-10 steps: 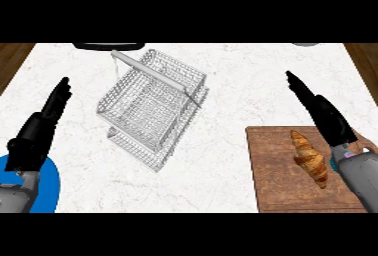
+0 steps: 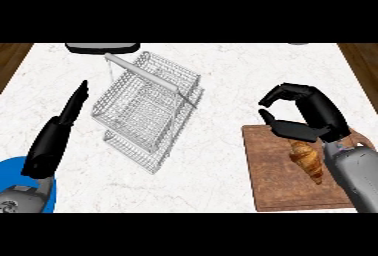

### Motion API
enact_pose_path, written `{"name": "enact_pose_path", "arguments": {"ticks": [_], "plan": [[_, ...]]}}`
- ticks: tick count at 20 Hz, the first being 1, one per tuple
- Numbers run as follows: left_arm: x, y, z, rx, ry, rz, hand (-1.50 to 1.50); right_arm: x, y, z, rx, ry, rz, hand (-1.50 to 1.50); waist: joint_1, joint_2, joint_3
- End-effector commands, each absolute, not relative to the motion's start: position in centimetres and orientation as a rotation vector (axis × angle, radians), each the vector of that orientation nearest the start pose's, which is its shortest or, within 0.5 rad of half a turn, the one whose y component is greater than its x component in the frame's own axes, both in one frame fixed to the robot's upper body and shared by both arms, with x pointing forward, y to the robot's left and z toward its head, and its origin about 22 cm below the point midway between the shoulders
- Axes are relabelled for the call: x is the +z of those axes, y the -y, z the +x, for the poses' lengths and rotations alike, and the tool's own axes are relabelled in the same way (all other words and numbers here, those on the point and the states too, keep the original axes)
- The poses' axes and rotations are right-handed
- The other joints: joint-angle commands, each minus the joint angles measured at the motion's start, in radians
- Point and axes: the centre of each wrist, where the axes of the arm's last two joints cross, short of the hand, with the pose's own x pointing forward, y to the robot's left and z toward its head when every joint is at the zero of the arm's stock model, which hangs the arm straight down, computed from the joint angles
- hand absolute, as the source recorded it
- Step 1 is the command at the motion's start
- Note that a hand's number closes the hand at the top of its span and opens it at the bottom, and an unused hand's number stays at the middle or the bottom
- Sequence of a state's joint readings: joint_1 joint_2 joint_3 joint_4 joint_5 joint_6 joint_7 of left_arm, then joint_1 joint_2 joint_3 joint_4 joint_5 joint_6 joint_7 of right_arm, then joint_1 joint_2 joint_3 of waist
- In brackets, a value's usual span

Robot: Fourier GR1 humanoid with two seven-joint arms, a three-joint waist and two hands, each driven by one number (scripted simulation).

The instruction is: Pick the croissant from the cutting board and place it in the tiered basket

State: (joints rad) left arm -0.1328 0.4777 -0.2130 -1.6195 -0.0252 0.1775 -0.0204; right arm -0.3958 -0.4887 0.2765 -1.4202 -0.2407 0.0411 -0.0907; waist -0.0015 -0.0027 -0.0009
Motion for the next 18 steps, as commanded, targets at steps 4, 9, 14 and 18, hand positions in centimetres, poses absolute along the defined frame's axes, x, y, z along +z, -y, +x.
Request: {"name": "enact_pose_path", "arguments": {"ticks": [4, 9, 14, 18], "plan": [[5.1, -26.2, 25.4, -0.503, 1.738, 0.299, 0.0, 6.4, 28.0, 31.5, 0.381, 1.826, 0.165, -1.5, 0.004, 0.003, 0.001], [5.0, -26.8, 25.2, -0.477, 1.725, 0.307, 0.0, 12.0, 30.7, 29.9, 0.815, 1.611, -0.018, -1.5, -0.009, -0.003, -0.002], [4.9, -26.2, 25.1, -0.491, 1.734, 0.333, 0.0, 17.0, 32.2, 29.1, 1.171, 1.333, -0.375, -1.5, -0.02, -0.011, -0.005], [5.5, -26.5, 25.6, -0.482, 1.753, 0.33, 0.0, 21.2, 30.3, 28.0, 1.312, 1.205, -0.551, -1.5, -0.014, -0.007, -0.004]]}}
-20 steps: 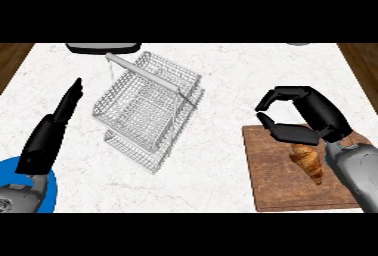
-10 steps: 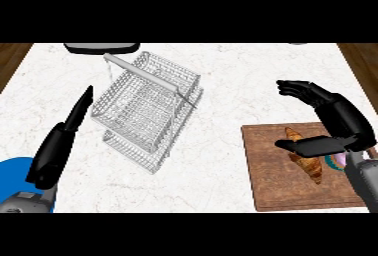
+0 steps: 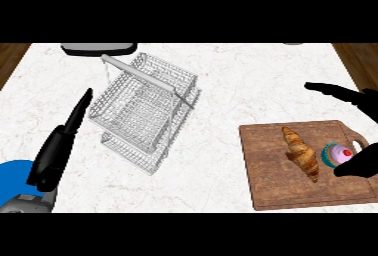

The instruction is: Pick the croissant from the cutting board and place it in the tiered basket

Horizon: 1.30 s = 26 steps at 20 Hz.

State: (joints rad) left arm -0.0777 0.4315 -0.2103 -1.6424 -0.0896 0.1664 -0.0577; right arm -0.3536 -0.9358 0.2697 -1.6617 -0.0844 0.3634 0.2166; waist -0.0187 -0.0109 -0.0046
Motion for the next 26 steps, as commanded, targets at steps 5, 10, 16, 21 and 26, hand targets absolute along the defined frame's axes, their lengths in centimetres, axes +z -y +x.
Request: {"name": "enact_pose_path", "arguments": {"ticks": [5, 10, 16, 21, 26], "plan": [[5.7, -27.2, 25.5, -0.479, 1.741, 0.329, 0.0, 21.5, 26.4, 24.8, 1.342, 1.071, -0.66, -1.5, 0.007, 0.004, 0.002], [5.1, -26.6, 24.4, -0.481, 1.75, 0.32, 0.0, 19.1, 23.6, 22.4, 1.285, 1.062, -0.66, -1.5, 0.018, 0.008, 0.004], [5.8, -26.8, 25.4, -0.502, 1.746, 0.312, 0.0, 17.2, 18.4, 22.0, 1.31, 0.965, -0.782, -1.5, 0.03, 0.01, 0.003], [6.2, -25.8, 26.4, -0.494, 1.749, 0.302, 0.0, 15.4, 19.2, 23.1, 1.333, 0.847, -0.895, -1.5, 0.024, 0.011, 0.004], [6.2, -27.9, 25.5, -0.508, 1.74, 0.296, 0.0, 11.3, 18.6, 23.2, 1.338, 0.787, -0.943, -1.5, 0.029, 0.01, 0.004]]}}
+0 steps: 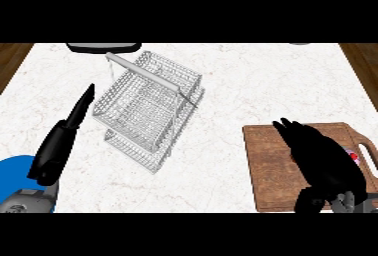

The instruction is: Pick the croissant from the cutting board and place it in the tiered basket

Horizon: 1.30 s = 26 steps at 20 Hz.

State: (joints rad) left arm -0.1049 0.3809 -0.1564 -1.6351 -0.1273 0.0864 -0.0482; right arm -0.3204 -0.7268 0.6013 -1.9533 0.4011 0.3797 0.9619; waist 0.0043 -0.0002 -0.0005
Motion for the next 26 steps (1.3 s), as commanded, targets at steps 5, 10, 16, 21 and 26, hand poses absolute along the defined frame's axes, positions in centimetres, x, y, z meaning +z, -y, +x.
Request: {"name": "enact_pose_path", "arguments": {"ticks": [5, 10, 16, 21, 26], "plan": [[5.1, -27.6, 26.4, -0.498, 1.741, 0.312, 0.0, 11.3, 21.8, 24.9, 1.352, 0.72, -0.912, -1.5, -0.002, 0.001, 0.0], [5.6, -25.3, 26.5, -0.48, 1.759, 0.309, 0.0, 10.9, 21.2, 23.2, 1.413, 0.659, -0.905, -1.5, -0.006, -0.001, 0.0], [5.8, -25.9, 26.2, -0.495, 1.759, 0.318, 0.0, 9.6, 23.0, 22.3, 1.346, 0.718, -0.978, -1.5, -0.008, -0.001, 0.001], [6.3, -26.2, 24.7, -0.491, 1.75, 0.321, 0.0, 9.9, 23.8, 25.0, 1.29, 0.767, -1.031, -1.5, 0.0, -0.001, 0.001], [5.4, -24.8, 25.2, -0.487, 1.766, 0.316, 0.0, 10.9, 26.2, 24.1, 1.287, 0.764, -0.995, -1.5, -0.007, -0.001, 0.0]]}}
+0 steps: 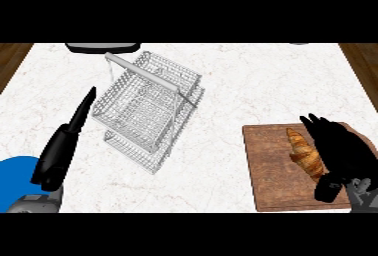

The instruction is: Pick the croissant from the cutting board and place it in the tiered basket

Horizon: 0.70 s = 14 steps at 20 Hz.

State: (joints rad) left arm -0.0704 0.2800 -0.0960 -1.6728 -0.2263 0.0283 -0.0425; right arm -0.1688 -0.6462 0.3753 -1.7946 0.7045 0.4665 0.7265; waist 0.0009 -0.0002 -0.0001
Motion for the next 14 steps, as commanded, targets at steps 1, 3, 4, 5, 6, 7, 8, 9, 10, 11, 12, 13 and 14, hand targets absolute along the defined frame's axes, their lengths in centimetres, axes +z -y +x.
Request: {"name": "enact_pose_path", "arguments": {"ticks": [1, 3, 4, 5, 6, 7, 8, 9, 10, 11, 12, 13, 14], "plan": [[5.8, -25.5, 25.6, -0.505, 1.762, 0.316, 0.0, 9.7, 26.7, 25.2, 1.3, 0.754, -0.978, -1.5, -0.001, 0.0, 0.0], [5.6, -25.9, 25.0, -0.487, 1.749, 0.309, 0.0, 10.6, 25.0, 24.5, 1.288, 0.762, -0.986, -1.5, -0.001, -0.001, 0.0], [6.1, -25.6, 27.1, -0.49, 1.743, 0.304, 0.0, 9.1, 26.7, 24.5, 1.283, 0.738, -0.99, -1.5, -0.005, 0.0, 0.0], [6.5, -27.9, 26.4, -0.473, 1.746, 0.306, 0.0, 7.9, 26.6, 24.0, 1.283, 0.736, -0.982, -1.5, -0.003, 0.0, 0.0], [4.7, -26.7, 25.7, -0.485, 1.755, 0.307, 0.0, 7.4, 26.4, 24.8, 1.274, 0.761, -0.992, -1.5, -0.001, 0.0, 0.0], [6.2, -25.1, 24.7, -0.499, 1.746, 0.309, 0.0, 8.0, 27.5, 25.7, 1.29, 0.751, -0.984, -1.5, 0.002, 0.0, 0.0], [4.3, -25.1, 27.2, -0.482, 1.752, 0.319, 0.0, 5.6, 26.9, 26.8, 1.279, 0.741, -0.973, -1.5, 0.001, 0.003, 0.0], [5.6, -25.1, 26.3, -0.501, 1.754, 0.309, 0.0, 7.1, 27.5, 26.7, 1.276, 0.743, -0.956, -1.5, 0.0, 0.0, 0.0], [3.1, -26.5, 27.1, -0.493, 1.74, 0.309, 0.0, 6.0, 27.0, 26.2, 1.278, 0.757, -0.982, -1.5, -0.002, 0.001, 0.0], [4.9, -25.9, 24.8, -0.475, 1.771, 0.333, 0.0, 5.4, 27.4, 25.6, 1.259, 0.756, -0.982, -1.5, 0.001, 0.0, 0.0], [6.2, -25.7, 25.3, -0.497, 1.759, 0.307, 0.0, 5.9, 27.7, 27.8, 1.257, 0.772, -0.978, -1.5, 0.004, 0.0, 0.0], [7.1, -25.3, 25.4, -0.493, 1.752, 0.321, 0.0, 4.4, 25.1, 27.1, 1.233, 0.763, -0.976, -1.5, 0.004, 0.0, 0.0], [4.9, -26.2, 26.4, -0.47, 1.753, 0.317, 0.0, 6.4, 28.4, 26.6, 1.252, 0.781, -0.969, -1.5, -0.002, 0.0, 0.0]]}}
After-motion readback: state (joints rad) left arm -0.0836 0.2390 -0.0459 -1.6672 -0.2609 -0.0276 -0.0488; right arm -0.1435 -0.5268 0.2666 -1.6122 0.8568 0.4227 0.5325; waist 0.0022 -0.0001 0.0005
